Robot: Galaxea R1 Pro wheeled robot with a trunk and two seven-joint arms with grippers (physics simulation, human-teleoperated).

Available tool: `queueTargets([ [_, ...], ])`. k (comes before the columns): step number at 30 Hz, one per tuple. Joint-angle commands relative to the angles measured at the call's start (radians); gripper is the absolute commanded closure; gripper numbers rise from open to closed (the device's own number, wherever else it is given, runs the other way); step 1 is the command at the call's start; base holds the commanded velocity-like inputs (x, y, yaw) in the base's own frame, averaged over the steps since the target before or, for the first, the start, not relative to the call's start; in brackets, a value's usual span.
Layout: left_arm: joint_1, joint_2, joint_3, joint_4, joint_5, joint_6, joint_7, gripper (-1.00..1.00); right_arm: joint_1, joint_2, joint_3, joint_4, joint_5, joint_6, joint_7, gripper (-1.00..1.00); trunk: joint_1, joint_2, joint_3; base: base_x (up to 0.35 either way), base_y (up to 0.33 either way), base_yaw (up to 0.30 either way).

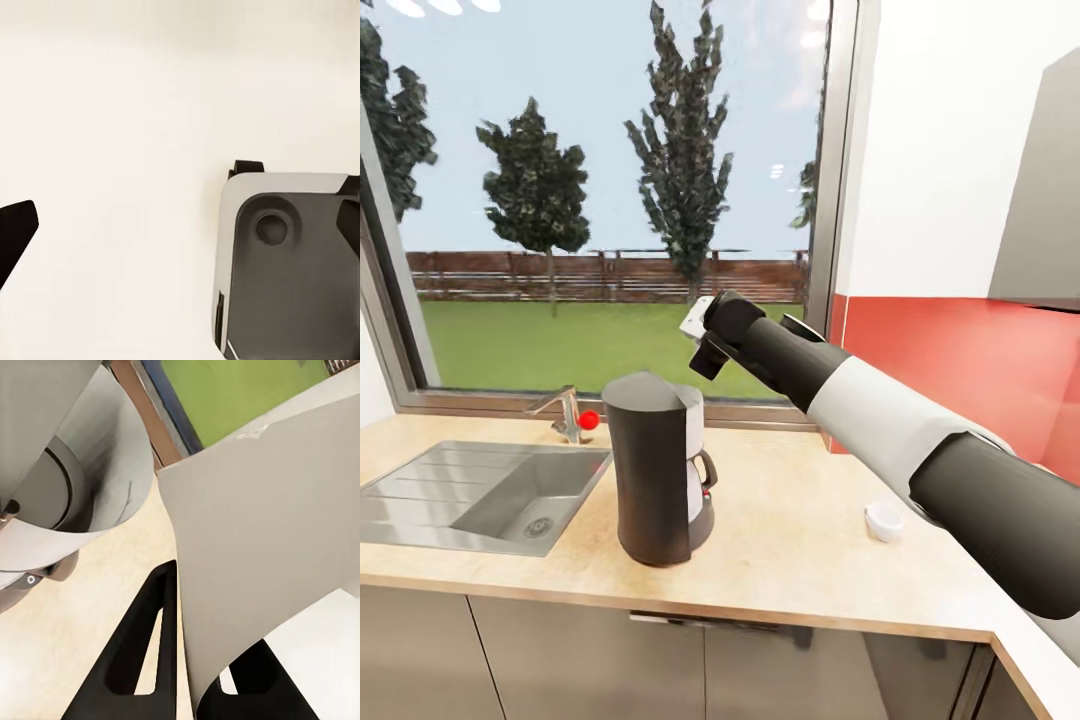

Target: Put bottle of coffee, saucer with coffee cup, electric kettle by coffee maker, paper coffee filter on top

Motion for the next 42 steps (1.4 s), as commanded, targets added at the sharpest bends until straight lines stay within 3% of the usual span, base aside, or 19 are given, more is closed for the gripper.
queueTargets([
  [1, 0.0, 0.0, 0.005, 0.001, -0.003, -0.004, 0.001, -1.0, -0.001, 0.0, 0.002, 0.0, -0.001, 0.004, 0.002, 1.0, 0.0, -0.001, 0.0, 0.0, 0.0, 0.005],
  [8, 0.0, 0.0, 0.005, 0.001, -0.003, -0.004, 0.002, -1.0, -0.001, 0.0, 0.02, 0.003, -0.001, 0.005, 0.002, 1.0, 0.0, -0.001, 0.0, 0.0, 0.0, 0.128],
  [26, 0.0, 0.0, 0.005, 0.001, -0.003, -0.004, 0.002, -1.0, -0.001, 0.0, 0.024, 0.039, 0.0, 0.003, 0.002, 1.0, 0.0, -0.001, 0.0, 0.0, 0.0, 0.101],
  [42, 0.0, 0.0, 0.005, 0.002, -0.002, -0.004, 0.003, -1.0, 0.001, 0.0, 0.024, 0.17, -0.001, 0.0, 0.002, 1.0, 0.0, -0.001, 0.0, 0.048, 0.0, 0.003],
])
